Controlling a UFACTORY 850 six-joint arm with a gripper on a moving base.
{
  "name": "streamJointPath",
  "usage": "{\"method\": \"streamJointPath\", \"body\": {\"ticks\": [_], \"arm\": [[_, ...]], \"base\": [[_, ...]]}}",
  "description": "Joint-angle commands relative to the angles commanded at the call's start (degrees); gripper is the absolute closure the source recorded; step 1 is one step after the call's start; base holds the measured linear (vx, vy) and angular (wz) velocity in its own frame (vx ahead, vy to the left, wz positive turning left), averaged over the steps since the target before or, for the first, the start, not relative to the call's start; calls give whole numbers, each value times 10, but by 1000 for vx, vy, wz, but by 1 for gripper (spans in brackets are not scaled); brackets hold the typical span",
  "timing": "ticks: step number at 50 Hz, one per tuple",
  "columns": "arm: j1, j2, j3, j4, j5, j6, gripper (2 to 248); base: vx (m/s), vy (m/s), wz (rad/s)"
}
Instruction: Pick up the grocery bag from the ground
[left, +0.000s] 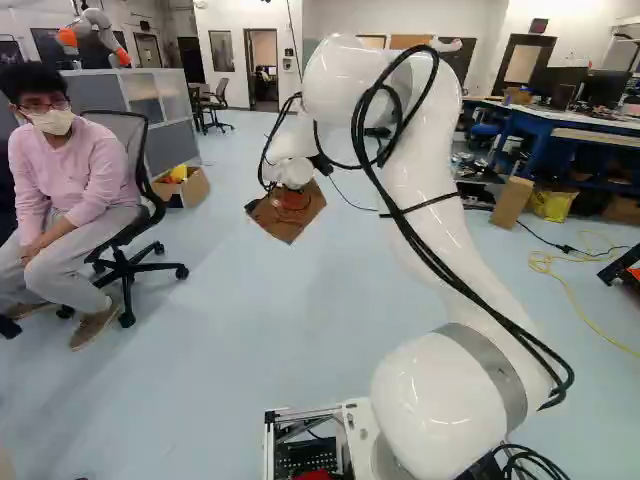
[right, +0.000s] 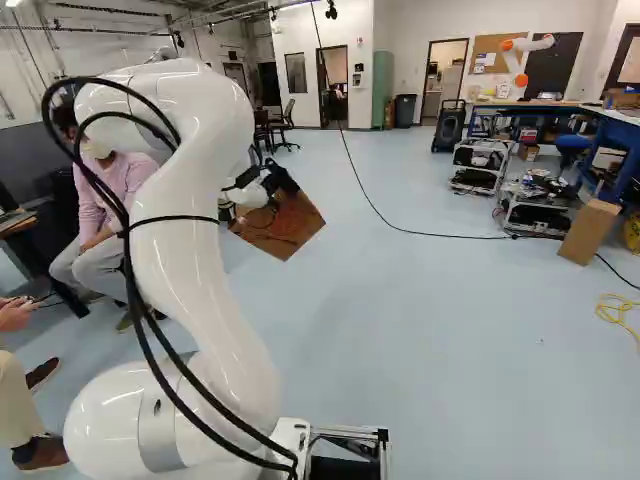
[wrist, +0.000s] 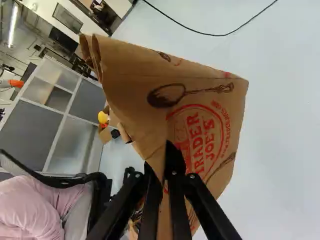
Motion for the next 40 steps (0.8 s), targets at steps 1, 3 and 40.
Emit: {"method": "streamJointPath", "body": {"ticks": [1, 3, 40], "arm": [[0, 2, 3, 0, 0, 0, 231], [0, 2, 3, 0, 0, 0, 231], [-11, 40, 49, -15, 16, -24, 231]], "base": [[0, 0, 0], [0, 0, 0], [0, 0, 0]]}}
